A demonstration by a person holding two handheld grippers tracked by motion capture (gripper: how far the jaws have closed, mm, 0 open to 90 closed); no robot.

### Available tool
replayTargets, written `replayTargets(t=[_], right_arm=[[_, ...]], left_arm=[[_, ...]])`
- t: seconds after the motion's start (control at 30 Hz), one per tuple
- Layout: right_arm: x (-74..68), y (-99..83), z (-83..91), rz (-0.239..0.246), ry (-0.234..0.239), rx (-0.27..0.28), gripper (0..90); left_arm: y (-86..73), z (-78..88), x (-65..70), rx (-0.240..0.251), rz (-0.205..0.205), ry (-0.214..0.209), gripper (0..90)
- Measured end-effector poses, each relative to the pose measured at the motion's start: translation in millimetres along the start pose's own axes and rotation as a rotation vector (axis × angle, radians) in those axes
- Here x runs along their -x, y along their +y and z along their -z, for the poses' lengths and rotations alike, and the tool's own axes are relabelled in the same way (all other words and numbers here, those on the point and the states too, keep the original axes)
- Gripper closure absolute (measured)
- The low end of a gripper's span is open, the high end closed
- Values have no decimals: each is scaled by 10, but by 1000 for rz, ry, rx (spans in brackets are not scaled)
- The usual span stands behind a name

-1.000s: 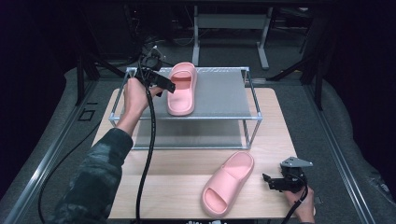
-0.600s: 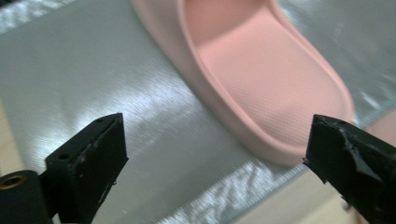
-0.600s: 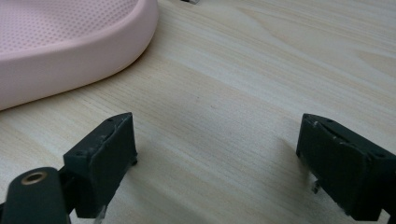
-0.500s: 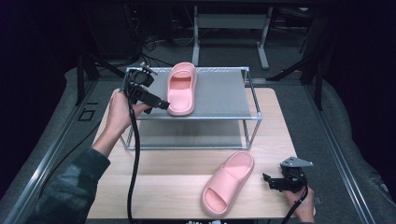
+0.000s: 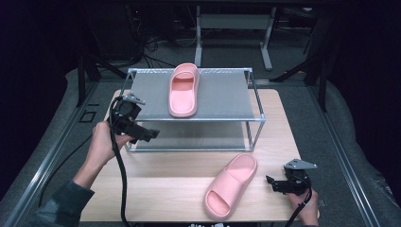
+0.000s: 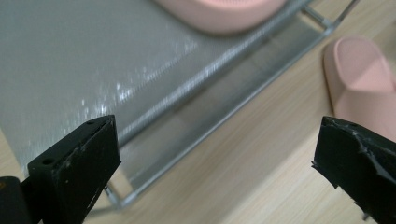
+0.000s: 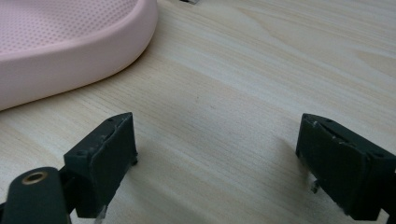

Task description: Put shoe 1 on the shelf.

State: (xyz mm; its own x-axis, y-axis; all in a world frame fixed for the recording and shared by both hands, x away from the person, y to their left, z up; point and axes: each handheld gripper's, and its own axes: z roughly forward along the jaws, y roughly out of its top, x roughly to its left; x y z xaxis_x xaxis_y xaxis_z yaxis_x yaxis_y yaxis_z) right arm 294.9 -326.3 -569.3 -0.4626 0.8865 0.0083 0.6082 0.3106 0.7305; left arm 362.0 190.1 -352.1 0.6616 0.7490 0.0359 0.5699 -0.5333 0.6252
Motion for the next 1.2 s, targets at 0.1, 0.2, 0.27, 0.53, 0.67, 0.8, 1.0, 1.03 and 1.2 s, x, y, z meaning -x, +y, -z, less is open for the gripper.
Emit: replayTargets(t=[0.1, 0.2, 0.27, 0.53, 0.67, 0.8, 1.0, 1.03, 1.2], right_arm=[[1, 1, 0, -1, 0, 0, 120], [0, 0, 0, -1, -1, 0, 121], [0, 0, 0, -1, -1, 0, 121], [-1, 0, 3, 0, -4, -2, 124], [0, 0, 2, 0, 2, 0, 124], [-2, 0, 2, -1, 0, 0, 125], [-3, 0, 3, -1, -2, 0, 125], [-3, 0, 3, -1, -1, 0, 125], [-4, -1, 4, -1, -3, 0, 126]], left_arm=[[-158, -15, 22, -6, -6, -2, 20], [-291, -16, 49, -4, -9, 5, 20], [-384, -21, 80, 0, -10, 15, 20], [-754, -158, 196, -10, -14, 39, 13], [-951, -246, 178, -9, 6, 34, 9], [-1108, -317, 142, -8, 26, 26, 5], [-1376, -518, 118, -29, 52, 29, 1], [-1425, -562, 114, -29, 55, 28, 1], [-1592, -738, 98, -32, 81, 6, 1]])
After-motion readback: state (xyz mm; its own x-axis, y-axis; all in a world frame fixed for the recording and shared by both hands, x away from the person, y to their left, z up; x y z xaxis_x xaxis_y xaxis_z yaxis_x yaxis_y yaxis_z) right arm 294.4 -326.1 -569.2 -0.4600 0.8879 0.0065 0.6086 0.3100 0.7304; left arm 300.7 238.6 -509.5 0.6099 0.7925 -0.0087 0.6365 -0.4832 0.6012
